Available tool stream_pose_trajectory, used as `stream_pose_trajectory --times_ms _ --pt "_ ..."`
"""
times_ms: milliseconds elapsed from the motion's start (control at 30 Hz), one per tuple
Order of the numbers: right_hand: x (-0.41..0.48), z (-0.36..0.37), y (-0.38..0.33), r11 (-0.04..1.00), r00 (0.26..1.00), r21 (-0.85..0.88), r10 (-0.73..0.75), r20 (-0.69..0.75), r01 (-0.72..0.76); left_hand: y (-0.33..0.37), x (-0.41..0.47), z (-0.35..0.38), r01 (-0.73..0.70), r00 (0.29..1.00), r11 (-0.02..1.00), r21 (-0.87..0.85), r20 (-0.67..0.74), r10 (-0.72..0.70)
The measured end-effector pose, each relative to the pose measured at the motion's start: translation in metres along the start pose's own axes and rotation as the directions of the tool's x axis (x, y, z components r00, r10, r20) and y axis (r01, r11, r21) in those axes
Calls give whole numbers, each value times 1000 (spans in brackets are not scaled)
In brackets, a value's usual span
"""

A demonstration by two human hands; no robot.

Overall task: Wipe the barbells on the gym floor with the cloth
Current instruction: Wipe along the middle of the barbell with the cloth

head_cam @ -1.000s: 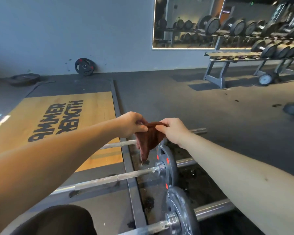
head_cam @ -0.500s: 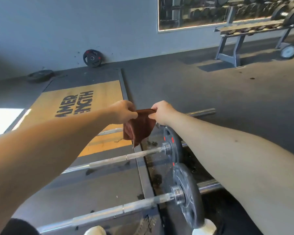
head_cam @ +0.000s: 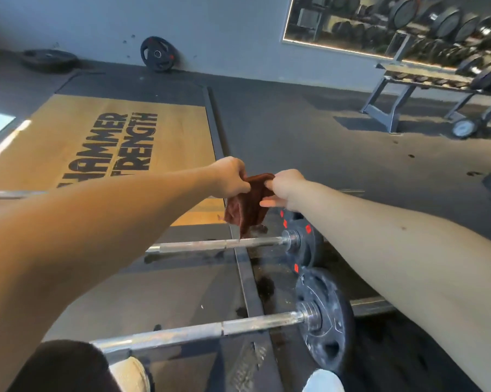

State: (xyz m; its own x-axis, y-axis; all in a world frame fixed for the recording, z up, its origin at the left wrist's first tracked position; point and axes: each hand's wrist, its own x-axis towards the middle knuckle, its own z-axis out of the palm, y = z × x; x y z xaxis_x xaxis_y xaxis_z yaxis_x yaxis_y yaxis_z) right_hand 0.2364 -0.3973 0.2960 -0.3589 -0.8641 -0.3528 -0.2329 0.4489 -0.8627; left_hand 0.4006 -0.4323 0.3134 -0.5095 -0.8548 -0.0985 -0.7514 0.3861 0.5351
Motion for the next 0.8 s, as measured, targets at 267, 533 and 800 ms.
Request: stream_pose_trajectory --times_ms 267,533,800 --pt "74 52 54 952 963 268 201 -177 -150 -70 62 63 74 996 992 -102 61 -68" --pt "96 46 56 829 915 476 388 -112 -293 -59 94 73 43 995 997 -71 90 -36" --pt "87 27 26 831 886 414 450 -110 -371 -49 117 67 -42 989 995 -87 135 54"
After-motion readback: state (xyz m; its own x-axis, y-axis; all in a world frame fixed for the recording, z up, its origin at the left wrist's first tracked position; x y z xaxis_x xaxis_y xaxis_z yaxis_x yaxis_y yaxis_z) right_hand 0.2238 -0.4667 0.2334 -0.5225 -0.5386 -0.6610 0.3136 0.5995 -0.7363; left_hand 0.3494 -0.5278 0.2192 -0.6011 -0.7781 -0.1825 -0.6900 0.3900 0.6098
